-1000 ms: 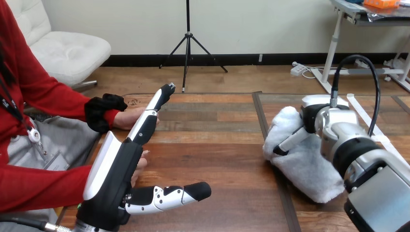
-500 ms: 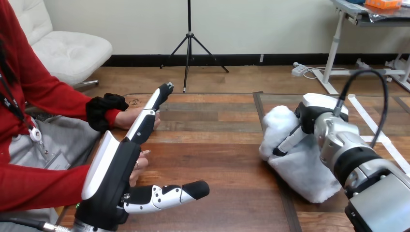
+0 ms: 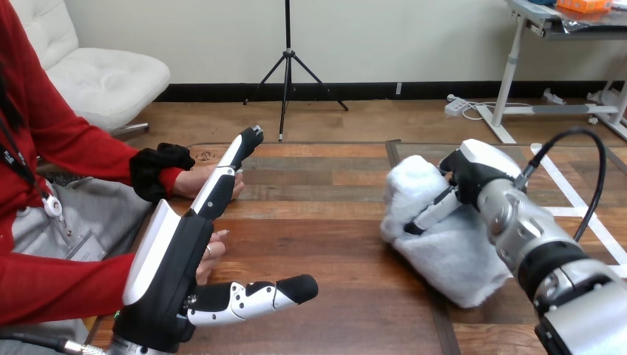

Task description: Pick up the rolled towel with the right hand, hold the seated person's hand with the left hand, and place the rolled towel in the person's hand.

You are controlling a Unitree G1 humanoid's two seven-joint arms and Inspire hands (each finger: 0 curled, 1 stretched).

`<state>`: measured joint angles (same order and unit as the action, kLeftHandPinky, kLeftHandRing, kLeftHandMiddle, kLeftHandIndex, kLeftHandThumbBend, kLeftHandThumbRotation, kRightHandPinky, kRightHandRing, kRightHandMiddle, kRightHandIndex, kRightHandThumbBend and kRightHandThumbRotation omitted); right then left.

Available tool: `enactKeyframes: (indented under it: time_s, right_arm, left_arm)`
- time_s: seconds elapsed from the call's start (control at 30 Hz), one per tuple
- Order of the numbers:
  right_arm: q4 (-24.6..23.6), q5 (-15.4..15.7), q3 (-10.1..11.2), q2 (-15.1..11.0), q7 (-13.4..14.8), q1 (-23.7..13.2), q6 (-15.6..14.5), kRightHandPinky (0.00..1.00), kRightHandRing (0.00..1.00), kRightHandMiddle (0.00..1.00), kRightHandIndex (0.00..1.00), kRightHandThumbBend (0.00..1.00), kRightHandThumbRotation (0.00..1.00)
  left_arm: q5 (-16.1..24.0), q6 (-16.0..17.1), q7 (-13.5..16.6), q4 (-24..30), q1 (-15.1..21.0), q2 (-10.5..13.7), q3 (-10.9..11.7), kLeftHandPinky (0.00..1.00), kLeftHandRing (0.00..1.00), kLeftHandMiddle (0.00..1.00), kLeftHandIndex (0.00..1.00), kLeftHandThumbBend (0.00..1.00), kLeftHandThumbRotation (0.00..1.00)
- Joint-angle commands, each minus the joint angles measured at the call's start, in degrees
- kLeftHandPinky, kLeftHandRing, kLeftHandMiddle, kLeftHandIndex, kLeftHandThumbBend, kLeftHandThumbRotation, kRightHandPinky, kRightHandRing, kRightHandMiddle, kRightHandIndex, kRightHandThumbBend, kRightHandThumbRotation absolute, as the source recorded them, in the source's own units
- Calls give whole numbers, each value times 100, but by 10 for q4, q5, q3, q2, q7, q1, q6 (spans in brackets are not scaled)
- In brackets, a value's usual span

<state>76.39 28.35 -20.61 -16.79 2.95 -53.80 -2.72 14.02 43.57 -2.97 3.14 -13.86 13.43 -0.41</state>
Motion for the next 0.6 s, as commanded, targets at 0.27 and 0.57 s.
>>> enactKeyframes:
  time_s: [0.27, 0.57]
  right_arm:
    - [-73, -33, 44, -27, 40, 7, 52, 25, 32, 41, 44, 89, 0]
    - [-116, -63, 78, -31, 58, 39, 89, 26, 33, 45, 45, 88, 0]
  left_arm:
    - [-12, -2, -3, 29, 22, 8, 9, 94, 95, 96, 97, 100, 58]
    - [-13, -5, -4, 32, 22, 8, 10, 94, 95, 95, 96, 100, 57]
